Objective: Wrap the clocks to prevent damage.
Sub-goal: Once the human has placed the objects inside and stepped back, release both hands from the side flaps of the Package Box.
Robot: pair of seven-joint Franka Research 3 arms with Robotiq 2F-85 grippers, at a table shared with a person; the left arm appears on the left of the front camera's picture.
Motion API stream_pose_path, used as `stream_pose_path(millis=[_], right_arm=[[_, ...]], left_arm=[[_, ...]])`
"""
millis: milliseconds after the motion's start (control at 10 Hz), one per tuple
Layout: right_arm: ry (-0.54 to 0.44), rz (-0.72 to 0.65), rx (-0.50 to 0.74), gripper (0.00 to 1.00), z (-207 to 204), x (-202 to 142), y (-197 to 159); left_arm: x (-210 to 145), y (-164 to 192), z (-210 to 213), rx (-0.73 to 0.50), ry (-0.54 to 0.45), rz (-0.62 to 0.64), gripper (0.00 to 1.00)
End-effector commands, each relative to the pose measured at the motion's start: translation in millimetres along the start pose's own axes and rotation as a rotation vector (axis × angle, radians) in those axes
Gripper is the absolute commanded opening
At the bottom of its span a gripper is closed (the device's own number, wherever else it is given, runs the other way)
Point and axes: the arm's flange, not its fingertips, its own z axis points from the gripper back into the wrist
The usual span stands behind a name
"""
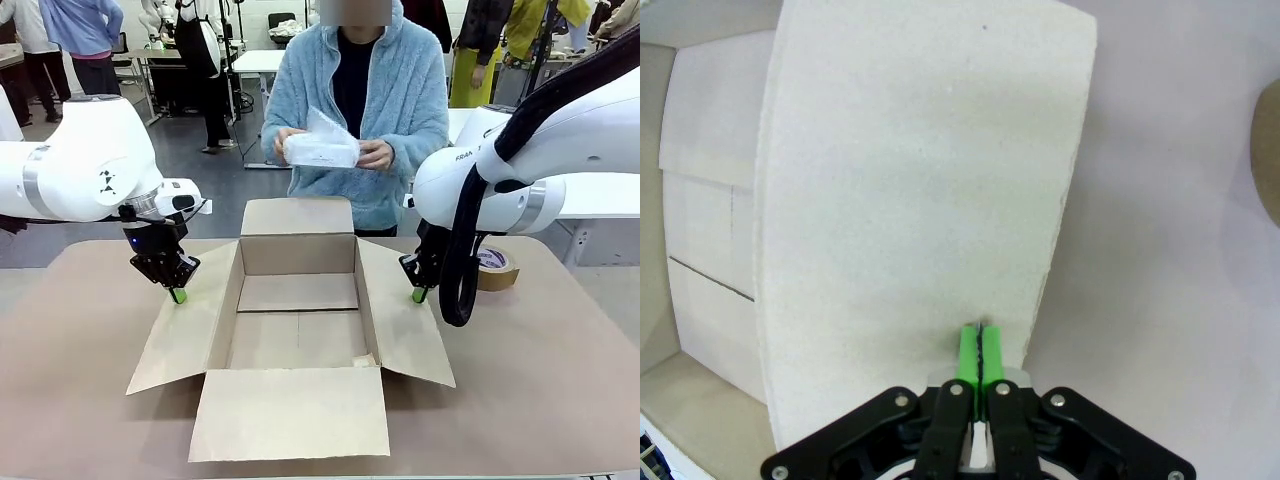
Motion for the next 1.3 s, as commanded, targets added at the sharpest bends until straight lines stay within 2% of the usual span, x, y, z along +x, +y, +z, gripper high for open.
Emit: stream_pose_path(millis=[0,1200], right_arm=[[0.000,-0.004,0.000,0.01,1.5,-1.0,0.8],[0.000,-0.004,0.000,0.01,1.5,-1.0,0.8]], left_arm=[[-0.3,1.7,0.6,0.004,0.007,0.000,0.00],[-0.3,1.7,0.6,0.004,0.007,0.000,0.00]])
